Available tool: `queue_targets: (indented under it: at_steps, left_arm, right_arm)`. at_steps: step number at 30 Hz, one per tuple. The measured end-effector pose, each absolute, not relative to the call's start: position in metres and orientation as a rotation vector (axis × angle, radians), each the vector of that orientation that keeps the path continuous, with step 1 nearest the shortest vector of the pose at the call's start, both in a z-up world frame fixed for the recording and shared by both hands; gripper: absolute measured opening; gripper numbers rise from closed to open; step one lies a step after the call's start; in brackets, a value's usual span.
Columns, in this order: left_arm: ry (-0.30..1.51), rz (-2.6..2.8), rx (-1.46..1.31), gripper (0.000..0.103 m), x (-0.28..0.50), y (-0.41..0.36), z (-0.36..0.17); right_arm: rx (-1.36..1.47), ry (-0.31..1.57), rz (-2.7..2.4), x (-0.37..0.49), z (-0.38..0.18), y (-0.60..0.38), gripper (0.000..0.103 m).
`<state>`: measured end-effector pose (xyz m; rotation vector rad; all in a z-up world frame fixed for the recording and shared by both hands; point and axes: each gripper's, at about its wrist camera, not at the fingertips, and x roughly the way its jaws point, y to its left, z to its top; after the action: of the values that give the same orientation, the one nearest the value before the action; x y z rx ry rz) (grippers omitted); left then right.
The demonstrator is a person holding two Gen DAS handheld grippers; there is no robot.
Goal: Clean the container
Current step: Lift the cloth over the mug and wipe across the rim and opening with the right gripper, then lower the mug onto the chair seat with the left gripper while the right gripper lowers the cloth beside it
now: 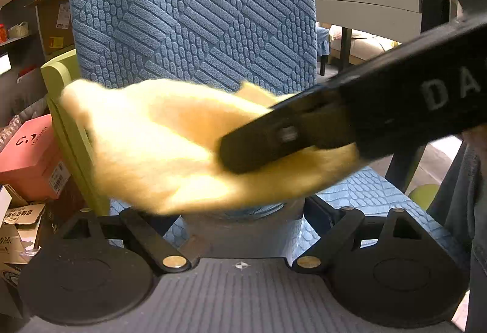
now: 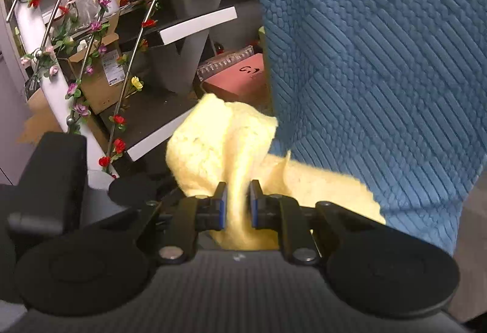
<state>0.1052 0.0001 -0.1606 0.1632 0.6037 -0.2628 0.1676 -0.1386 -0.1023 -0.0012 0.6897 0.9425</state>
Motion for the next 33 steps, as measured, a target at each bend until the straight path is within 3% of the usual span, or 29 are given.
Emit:
queue_targets:
  at_steps: [15, 24, 33]
  left_arm:
    - [0.606, -0.253, 0.155, 0.090, 0.107, -0.001, -0.160]
    - [0.611, -0.251, 0.151, 0.090, 0.108, -0.001, -0.159]
    - [0.614, -0.253, 0.152, 0.090, 0.107, -0.002, -0.158]
  right_arm:
    - [0.044, 0.670, 0.944, 0.172, -0.100, -0.138, 0.015]
    - [0.157, 0.577, 0.586, 0.179, -0.095, -0.196, 0.015]
    - [0.082, 0.784, 0.469, 0.194, -0.138, -0.188, 0.015]
